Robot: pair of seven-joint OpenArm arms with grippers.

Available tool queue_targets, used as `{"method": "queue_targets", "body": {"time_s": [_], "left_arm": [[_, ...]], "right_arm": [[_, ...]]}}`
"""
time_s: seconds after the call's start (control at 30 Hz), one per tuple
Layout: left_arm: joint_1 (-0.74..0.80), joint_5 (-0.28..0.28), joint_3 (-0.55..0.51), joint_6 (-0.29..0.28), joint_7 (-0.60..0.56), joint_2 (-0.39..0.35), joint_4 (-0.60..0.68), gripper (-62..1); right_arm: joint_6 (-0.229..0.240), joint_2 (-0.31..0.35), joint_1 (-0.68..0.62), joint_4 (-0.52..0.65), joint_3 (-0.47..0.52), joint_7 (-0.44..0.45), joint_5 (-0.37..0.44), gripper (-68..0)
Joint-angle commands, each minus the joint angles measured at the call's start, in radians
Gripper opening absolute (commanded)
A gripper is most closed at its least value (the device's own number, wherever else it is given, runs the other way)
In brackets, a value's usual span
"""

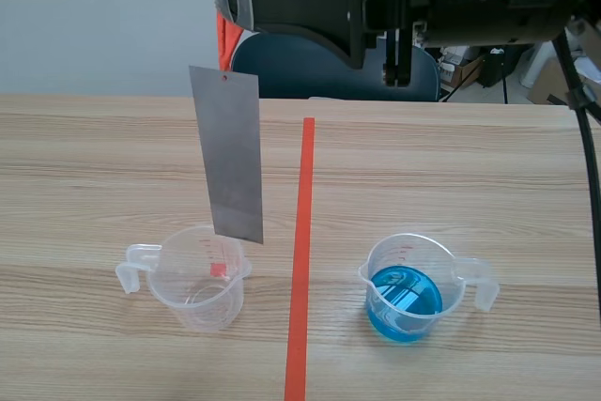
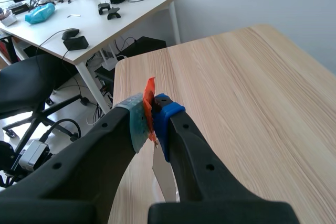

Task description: Do the redox reaction experiment. move the plate over the left beaker

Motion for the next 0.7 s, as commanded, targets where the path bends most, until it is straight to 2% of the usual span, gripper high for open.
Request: {"method": "queue_targets", "body": {"time_s": [0.0,0.03,0.07,0.3,0.67], "left_arm": [[0.011,-0.025,0.001,0.002,-0.046,0.001,0.010,-10.9],[0.011,-0.028,-0.004,0.002,-0.046,0.003,0.011,-5.2],[0.011,-0.028,-0.010,0.001,-0.046,0.007,0.011,-2.4],[0.008,-0.028,-0.043,0.002,-0.046,0.030,0.011,-2.1],[0.005,-0.028,-0.043,0.002,-0.037,0.030,0.014,-2.2]], "right_arm": [[0.000,-0.027,0.014,0.007,0.008,-0.010,0.010,-67.1],[0.000,-0.050,0.014,0.007,0.008,-0.026,-0.001,-67.1],[0.000,-0.069,0.014,0.007,0.008,-0.038,-0.013,-67.1],[0.000,-0.183,0.011,0.006,0.005,-0.072,-0.097,-67.1],[0.000,-0.244,0.011,-0.025,-0.061,-0.065,-0.184,-67.1]]}}
